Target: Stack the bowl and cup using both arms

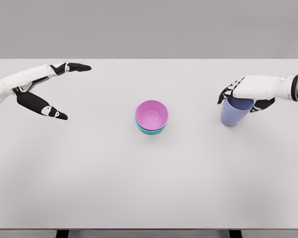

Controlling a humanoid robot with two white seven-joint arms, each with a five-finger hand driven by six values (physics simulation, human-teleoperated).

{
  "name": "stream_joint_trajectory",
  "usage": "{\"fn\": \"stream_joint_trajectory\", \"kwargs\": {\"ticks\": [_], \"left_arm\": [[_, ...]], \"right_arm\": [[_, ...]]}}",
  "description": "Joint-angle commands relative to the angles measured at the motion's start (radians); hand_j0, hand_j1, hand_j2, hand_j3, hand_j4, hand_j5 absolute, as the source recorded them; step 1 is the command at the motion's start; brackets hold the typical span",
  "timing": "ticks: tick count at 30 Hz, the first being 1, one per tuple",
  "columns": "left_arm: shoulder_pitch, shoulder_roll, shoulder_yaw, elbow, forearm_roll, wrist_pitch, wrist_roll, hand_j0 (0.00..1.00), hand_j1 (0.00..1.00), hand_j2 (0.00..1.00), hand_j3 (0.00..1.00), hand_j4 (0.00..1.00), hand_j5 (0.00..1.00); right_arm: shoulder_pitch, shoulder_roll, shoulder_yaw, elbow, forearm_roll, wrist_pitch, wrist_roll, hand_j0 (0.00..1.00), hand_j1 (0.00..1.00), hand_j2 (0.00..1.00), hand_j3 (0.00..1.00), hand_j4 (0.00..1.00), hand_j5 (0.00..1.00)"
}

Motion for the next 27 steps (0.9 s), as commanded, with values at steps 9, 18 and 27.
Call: {"fn": "stream_joint_trajectory", "kwargs": {"ticks": [9, 18, 27], "left_arm": [[0.0, 0.001, 0.001, 0.0, 0.008, 0.002, 0.0, 1.0, 1.0, 1.0, 1.0, 1.0, 1.0], [0.0, 0.001, 0.002, 0.0, 0.008, 0.002, 0.0, 1.0, 1.0, 1.0, 1.0, 1.0, 1.0], [0.0, 0.001, 0.001, 0.0, 0.008, 0.002, 0.0, 1.0, 1.0, 1.0, 1.0, 1.0, 1.0]], "right_arm": [[-0.021, 0.01, -0.014, 0.0, -0.012, 0.001, 0.001, 0.55, 0.55, 0.55, 0.55, 0.55, 0.55], [-0.063, 0.077, -0.037, -0.017, -0.014, 0.001, 0.001, 0.55, 0.55, 0.55, 0.55, 0.55, 0.55], [-0.095, 0.14, -0.037, -0.089, -0.015, 0.001, 0.001, 0.52, 0.52, 0.52, 0.52, 0.52, 0.52]]}}
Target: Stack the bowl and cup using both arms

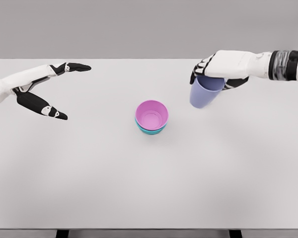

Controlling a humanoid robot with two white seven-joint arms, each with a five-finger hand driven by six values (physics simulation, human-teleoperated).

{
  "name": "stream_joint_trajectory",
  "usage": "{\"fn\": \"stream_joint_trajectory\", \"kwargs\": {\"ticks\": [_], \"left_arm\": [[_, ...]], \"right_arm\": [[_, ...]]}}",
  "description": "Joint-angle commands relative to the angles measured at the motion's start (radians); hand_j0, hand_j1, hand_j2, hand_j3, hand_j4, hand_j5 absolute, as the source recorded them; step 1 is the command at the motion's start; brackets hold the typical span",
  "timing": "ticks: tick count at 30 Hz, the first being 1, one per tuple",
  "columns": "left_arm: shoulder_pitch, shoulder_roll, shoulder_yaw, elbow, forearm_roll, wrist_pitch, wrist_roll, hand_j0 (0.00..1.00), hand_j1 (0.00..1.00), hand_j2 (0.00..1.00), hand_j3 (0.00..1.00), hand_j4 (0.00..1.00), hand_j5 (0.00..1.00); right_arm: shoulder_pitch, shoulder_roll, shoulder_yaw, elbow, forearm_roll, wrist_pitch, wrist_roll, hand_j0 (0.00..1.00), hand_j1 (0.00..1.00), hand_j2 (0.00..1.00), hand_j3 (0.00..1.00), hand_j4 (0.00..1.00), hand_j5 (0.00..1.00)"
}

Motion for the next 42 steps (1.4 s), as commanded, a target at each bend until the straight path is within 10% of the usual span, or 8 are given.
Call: {"fn": "stream_joint_trajectory", "kwargs": {"ticks": [1, 17, 39, 40, 41, 42], "left_arm": [[0.0, 0.001, 0.001, 0.0, 0.008, 0.001, 0.0, 1.0, 1.0, 1.0, 1.0, 1.0, 1.0], [0.0, 0.001, 0.001, 0.0, 0.008, 0.001, 0.0, 1.0, 1.0, 1.0, 1.0, 1.0, 1.0], [0.0, 0.001, 0.001, 0.0, 0.008, 0.001, 0.0, 1.0, 1.0, 1.0, 1.0, 1.0, 1.0], [0.0, 0.001, 0.001, 0.0, 0.008, 0.001, 0.0, 1.0, 1.0, 1.0, 1.0, 1.0, 1.0], [0.0, 0.001, 0.001, 0.0, 0.008, 0.001, 0.0, 1.0, 1.0, 1.0, 1.0, 1.0, 1.0], [0.0, 0.001, 0.001, 0.0, 0.008, 0.001, 0.0, 1.0, 1.0, 1.0, 1.0, 1.0, 1.0]], "right_arm": [[-0.002, 0.025, -0.001, -0.021, -0.006, 0.003, -0.001, 0.52, 0.52, 0.52, 0.52, 0.52, 0.52], [-0.028, 0.183, 0.013, -0.084, -0.015, 0.003, -0.001, 0.53, 0.53, 0.53, 0.53, 0.53, 0.53], [-0.04, 0.217, 0.106, -0.012, -0.015, 0.003, -0.001, 0.55, 0.55, 0.55, 0.55, 0.55, 0.55], [-0.043, 0.218, 0.105, -0.012, -0.014, 0.003, -0.001, 0.66, 0.66, 0.66, 0.66, 0.66, 0.66], [-0.043, 0.218, 0.105, -0.017, -0.008, 0.003, -0.001, 0.97, 0.97, 0.97, 0.97, 0.97, 0.97], [-0.044, 0.218, 0.105, -0.02, -0.008, 0.003, -0.001, 0.99, 0.99, 0.99, 0.99, 0.99, 0.99]]}}
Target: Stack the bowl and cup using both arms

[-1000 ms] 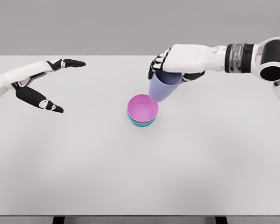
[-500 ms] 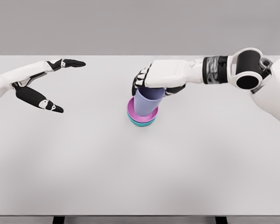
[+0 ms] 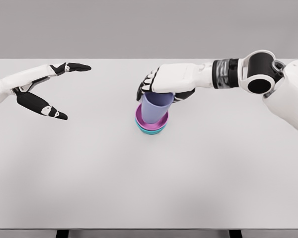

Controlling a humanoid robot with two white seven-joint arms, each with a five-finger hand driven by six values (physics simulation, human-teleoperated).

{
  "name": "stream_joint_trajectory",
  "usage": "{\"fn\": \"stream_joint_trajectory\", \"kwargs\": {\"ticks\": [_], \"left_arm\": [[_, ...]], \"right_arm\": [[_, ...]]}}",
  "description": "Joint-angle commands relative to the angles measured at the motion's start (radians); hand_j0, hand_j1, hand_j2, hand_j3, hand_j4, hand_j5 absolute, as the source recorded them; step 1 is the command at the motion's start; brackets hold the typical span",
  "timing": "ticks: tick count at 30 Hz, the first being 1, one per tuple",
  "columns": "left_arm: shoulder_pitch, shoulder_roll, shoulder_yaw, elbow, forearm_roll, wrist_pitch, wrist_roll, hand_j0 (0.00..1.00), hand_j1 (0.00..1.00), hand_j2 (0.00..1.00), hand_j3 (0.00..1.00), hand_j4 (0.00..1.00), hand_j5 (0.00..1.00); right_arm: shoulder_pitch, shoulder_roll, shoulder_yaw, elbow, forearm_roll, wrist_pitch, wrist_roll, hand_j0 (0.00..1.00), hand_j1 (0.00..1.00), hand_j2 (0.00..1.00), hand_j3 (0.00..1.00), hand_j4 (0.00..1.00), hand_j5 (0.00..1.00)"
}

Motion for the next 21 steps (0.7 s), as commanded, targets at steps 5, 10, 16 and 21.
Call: {"fn": "stream_joint_trajectory", "kwargs": {"ticks": [5, 10, 16, 21], "left_arm": [[0.0, 0.001, 0.001, 0.0, 0.008, 0.002, 0.0, 1.0, 1.0, 1.0, 1.0, 1.0, 1.0], [0.0, 0.001, 0.001, 0.0, 0.008, 0.002, 0.0, 1.0, 1.0, 1.0, 1.0, 1.0, 1.0], [0.0, 0.001, 0.001, -0.002, 0.008, 0.002, 0.0, 1.0, 1.0, 1.0, 1.0, 1.0, 1.0], [0.008, 0.001, 0.001, 0.0, 0.008, 0.002, 0.0, 1.0, 1.0, 1.0, 1.0, 1.0, 1.0]], "right_arm": [[-0.002, 0.001, -0.002, -0.006, -0.002, 0.003, 0.0, 1.0, 1.0, 1.0, 1.0, 1.0, 1.0], [-0.02, -0.052, -0.04, -0.016, -0.007, 0.003, 0.0, 1.0, 1.0, 1.0, 1.0, 1.0, 1.0], [0.124, -0.353, -0.308, 0.004, -0.01, 0.003, 0.0, 1.0, 1.0, 1.0, 1.0, 1.0, 1.0], [0.213, -0.396, -0.342, 0.023, -0.01, 0.003, 0.0, 1.0, 1.0, 1.0, 1.0, 1.0, 1.0]]}}
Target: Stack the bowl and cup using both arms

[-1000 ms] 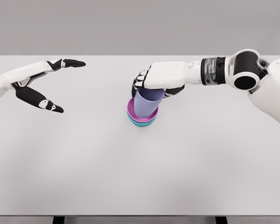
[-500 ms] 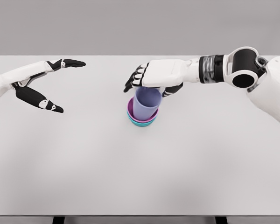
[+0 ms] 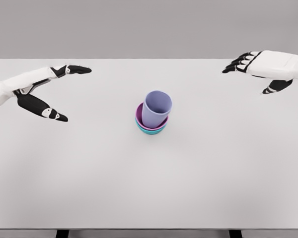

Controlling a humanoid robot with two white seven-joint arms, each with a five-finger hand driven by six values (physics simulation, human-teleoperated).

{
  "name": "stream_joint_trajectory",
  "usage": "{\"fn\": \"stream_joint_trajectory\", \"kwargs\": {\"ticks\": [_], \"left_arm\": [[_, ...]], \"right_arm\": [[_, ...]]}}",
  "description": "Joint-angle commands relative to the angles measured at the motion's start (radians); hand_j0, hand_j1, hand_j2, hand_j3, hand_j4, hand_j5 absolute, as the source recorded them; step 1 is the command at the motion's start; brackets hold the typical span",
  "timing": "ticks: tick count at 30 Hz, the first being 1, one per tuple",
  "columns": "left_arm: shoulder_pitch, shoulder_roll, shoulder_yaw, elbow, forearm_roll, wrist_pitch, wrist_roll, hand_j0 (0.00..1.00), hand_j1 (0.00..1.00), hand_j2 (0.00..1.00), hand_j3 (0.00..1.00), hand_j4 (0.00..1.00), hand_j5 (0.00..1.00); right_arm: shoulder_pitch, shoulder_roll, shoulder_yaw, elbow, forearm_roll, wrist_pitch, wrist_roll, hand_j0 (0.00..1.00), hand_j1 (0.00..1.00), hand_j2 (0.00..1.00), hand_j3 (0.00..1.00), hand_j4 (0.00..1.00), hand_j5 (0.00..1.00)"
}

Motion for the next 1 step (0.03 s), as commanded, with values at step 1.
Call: {"fn": "stream_joint_trajectory", "kwargs": {"ticks": [1], "left_arm": [[0.0, 0.001, 0.002, 0.0, 0.008, 0.002, 0.0, 1.0, 1.0, 1.0, 1.0, 1.0, 1.0]], "right_arm": [[0.0, -0.024, -0.023, 0.005, -0.007, 0.003, -0.001, 1.0, 1.0, 1.0, 1.0, 1.0, 1.0]]}}
